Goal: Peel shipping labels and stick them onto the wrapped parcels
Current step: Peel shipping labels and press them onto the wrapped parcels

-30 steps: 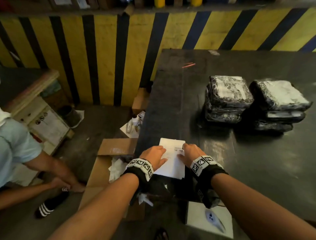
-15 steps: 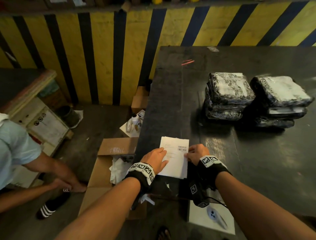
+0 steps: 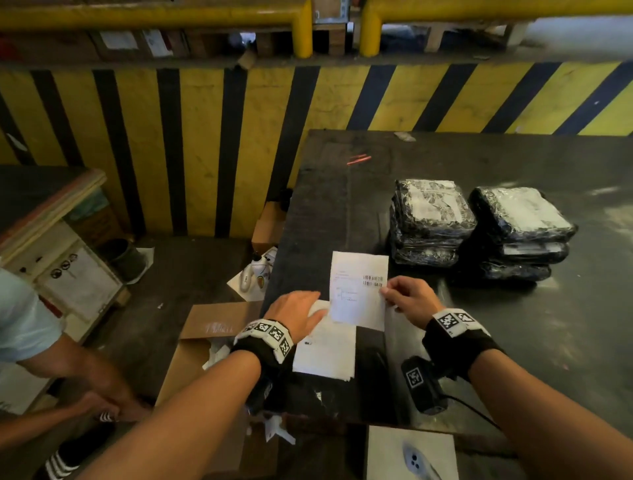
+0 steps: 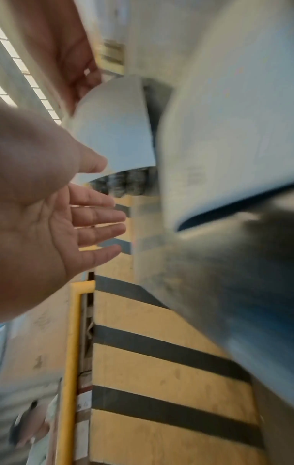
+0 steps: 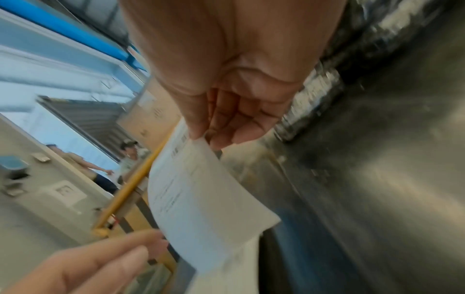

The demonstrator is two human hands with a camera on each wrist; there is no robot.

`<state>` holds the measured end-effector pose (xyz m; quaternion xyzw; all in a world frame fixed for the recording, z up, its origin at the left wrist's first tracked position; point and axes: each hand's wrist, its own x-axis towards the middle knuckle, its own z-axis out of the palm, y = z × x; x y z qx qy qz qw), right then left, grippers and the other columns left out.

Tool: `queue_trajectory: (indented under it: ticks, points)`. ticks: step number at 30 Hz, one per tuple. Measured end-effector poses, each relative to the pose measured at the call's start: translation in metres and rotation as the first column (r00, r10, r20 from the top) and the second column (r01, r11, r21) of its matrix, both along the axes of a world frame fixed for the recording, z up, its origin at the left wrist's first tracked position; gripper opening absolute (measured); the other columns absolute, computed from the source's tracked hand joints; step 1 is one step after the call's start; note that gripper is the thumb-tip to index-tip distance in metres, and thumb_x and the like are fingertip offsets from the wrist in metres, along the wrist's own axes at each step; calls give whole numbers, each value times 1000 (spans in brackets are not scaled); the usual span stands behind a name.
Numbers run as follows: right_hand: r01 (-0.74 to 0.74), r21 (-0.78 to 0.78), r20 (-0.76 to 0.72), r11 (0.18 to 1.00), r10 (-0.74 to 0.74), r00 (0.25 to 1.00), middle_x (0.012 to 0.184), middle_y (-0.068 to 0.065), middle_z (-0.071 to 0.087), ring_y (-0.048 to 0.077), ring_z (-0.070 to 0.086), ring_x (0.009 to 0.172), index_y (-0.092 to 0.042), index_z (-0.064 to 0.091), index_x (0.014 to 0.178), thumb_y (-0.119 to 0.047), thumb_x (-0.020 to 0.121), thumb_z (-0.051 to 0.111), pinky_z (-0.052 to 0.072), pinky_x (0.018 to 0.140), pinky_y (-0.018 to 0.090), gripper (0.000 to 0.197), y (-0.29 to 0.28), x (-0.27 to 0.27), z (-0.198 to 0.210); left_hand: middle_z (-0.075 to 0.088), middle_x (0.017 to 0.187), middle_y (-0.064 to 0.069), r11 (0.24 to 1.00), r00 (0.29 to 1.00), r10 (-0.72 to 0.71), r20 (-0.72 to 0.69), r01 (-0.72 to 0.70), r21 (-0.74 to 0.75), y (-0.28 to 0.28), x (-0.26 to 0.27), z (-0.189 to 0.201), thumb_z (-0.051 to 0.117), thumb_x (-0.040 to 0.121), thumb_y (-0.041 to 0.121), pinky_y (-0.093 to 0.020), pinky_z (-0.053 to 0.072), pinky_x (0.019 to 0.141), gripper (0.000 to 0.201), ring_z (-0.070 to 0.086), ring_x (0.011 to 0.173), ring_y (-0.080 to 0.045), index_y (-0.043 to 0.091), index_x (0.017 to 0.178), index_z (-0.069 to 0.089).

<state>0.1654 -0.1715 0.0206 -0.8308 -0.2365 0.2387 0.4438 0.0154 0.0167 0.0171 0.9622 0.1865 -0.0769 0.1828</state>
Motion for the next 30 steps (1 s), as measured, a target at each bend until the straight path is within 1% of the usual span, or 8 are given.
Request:
queue_trajectory:
  ticks: [2,4,7,11,13,19,25,30]
  points:
    - [0,121,-32,993,4,999,70,1,62,20,55,69,-18,60,69,-14,87,62,50,72,39,19,-8,6,26,50,140,-6,996,989,52,136,-42,-80,4,18,28,40,94,49,-41,42,105,58,49,128,-23,17,142,37]
    - [-16,194,-58,981,28,998,66,3,60,15,54,62,-12,60,71,-8,88,59,49,64,29,18,-16,10,50,62,127,-5,986,950,69,305,-18,-167,2,36,58,47,92,46,-41,48,98,55,58,118,-22,16,138,43]
    - [-18,255,-48,967,31,998,60,-3,60,2,55,50,-8,60,73,-4,88,58,50,54,15,15,-29,16,81,67,117,-6,955,870,101,482,51,-293,-13,64,101,57,91,29,-25,49,89,44,63,109,-19,12,131,51]
    - [-12,290,-9,957,15,1000,56,-7,63,-1,59,50,-7,59,70,-2,87,59,49,52,12,17,-50,27,113,71,105,-8,936,775,119,621,122,-331,-33,93,139,60,89,14,-1,43,70,31,62,90,-8,8,120,60]
    - [-22,299,38,954,11,999,56,-7,64,0,60,51,-5,60,71,-1,87,59,50,53,13,16,-61,34,128,71,100,-6,919,746,111,657,175,-354,-41,104,150,61,88,11,2,43,65,27,62,84,-6,7,115,63]
    - [-5,297,264,955,-77,961,67,-3,66,-2,60,52,0,64,85,-8,87,60,49,55,14,9,-92,61,170,68,88,3,848,736,57,675,321,-421,-58,126,171,63,86,10,-7,51,69,17,64,74,6,10,103,66]
    - [-35,156,374,987,-27,927,73,2,70,9,63,62,-9,70,83,-17,89,59,55,67,30,15,-112,78,189,70,95,-5,804,745,65,664,355,-477,-65,136,180,64,85,9,-23,57,79,15,67,88,-10,9,100,67]
    - [-107,88,341,990,71,937,72,0,69,1,61,55,-13,68,80,-12,91,55,49,59,16,17,-116,76,199,70,98,-6,800,760,40,649,365,-477,-67,138,185,64,86,11,-28,56,82,14,67,93,-15,10,99,68]
